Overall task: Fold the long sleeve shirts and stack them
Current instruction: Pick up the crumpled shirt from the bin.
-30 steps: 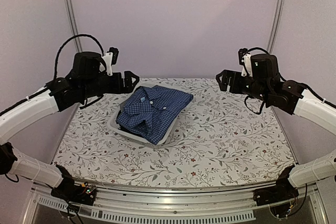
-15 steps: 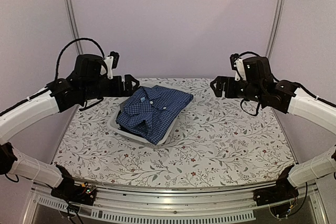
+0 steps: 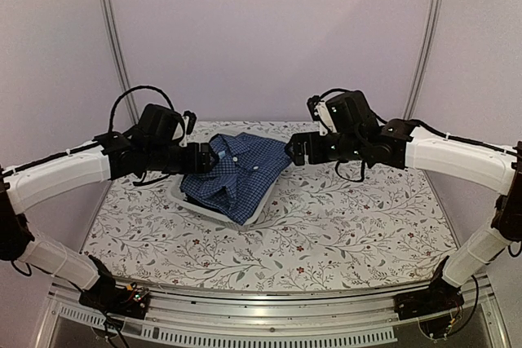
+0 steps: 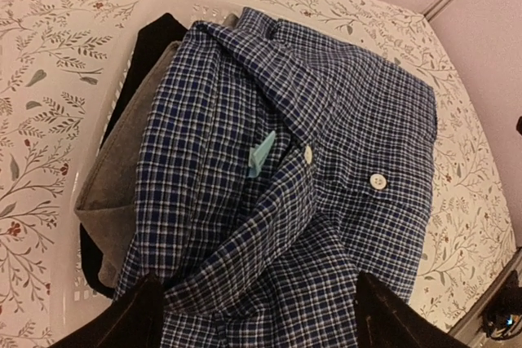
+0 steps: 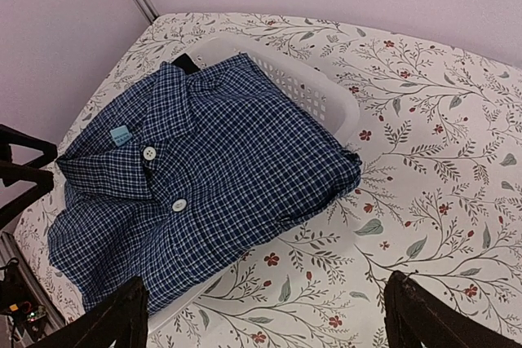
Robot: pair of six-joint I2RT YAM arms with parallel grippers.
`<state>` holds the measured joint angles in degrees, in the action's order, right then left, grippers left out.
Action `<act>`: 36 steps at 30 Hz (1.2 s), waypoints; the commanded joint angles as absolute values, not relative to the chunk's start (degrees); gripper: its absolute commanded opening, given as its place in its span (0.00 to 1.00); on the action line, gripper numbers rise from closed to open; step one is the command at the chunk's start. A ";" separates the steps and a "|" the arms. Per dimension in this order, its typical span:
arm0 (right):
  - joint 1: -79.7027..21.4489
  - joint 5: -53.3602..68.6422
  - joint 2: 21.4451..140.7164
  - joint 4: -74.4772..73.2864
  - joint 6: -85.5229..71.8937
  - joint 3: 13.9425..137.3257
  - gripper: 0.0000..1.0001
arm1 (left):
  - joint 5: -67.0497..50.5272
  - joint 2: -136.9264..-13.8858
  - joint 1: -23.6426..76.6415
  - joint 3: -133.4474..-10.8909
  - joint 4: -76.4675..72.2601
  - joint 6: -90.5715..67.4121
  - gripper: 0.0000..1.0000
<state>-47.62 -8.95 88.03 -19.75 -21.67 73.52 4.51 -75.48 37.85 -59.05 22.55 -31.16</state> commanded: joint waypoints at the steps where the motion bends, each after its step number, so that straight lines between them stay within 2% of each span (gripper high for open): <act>1: -47.64 -8.20 88.00 -19.93 -22.23 74.68 0.99 | 7.69 -77.41 37.45 -58.49 24.16 -33.41 0.79; 8: -47.71 -7.55 91.13 -20.08 -22.51 76.07 0.99 | 8.45 -79.91 37.35 -57.70 22.94 -33.63 0.80; 12: -47.91 -6.28 97.37 -21.44 -21.95 82.36 0.99 | 7.20 -80.33 37.36 -57.33 21.64 -33.52 0.80; 18: -52.27 -13.05 107.46 -25.59 -18.39 93.53 0.99 | 6.99 -79.82 37.38 -57.10 21.61 -33.19 0.77; 25: -55.19 -9.46 118.15 -26.96 -13.52 106.04 0.99 | 6.32 -78.27 37.21 -56.95 21.50 -32.65 0.69; 32: -56.30 -8.82 130.70 -29.00 -10.21 118.16 0.99 | 11.57 -73.38 36.44 -58.03 25.10 -34.04 0.71; 36: -56.18 -10.61 135.72 -28.89 -9.35 120.78 0.98 | 13.64 -69.30 35.54 -58.10 26.48 -34.16 0.71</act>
<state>-56.21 -8.88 131.26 -26.83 -11.38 118.02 10.11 -73.54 36.93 -57.32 24.53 -33.61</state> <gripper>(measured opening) 0.989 0.712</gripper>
